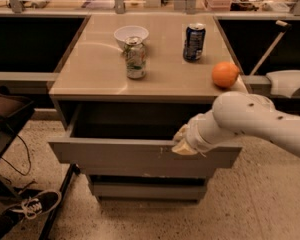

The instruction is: Open top drawer

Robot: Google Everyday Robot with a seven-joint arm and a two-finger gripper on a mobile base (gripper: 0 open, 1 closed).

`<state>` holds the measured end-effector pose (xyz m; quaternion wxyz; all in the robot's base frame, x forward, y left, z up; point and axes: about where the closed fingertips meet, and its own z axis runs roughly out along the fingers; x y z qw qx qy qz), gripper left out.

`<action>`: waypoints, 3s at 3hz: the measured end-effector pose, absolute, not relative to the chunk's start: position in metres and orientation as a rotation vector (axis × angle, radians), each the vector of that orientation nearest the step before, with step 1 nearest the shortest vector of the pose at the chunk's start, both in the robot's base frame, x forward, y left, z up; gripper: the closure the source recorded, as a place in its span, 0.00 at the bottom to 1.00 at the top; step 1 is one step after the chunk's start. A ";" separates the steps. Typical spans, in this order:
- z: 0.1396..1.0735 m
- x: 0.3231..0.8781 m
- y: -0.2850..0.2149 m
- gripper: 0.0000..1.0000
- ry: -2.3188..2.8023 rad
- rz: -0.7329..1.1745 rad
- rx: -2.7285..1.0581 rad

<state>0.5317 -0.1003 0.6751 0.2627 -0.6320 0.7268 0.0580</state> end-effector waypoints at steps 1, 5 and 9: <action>0.674 0.532 -0.100 1.00 1.966 0.157 -1.709; 0.677 0.491 -0.104 1.00 1.958 0.182 -1.745; 0.676 0.464 -0.114 1.00 1.953 0.203 -1.761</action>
Offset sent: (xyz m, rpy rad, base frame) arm -0.3358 -0.1943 0.0231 -0.0744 -0.0333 -0.0365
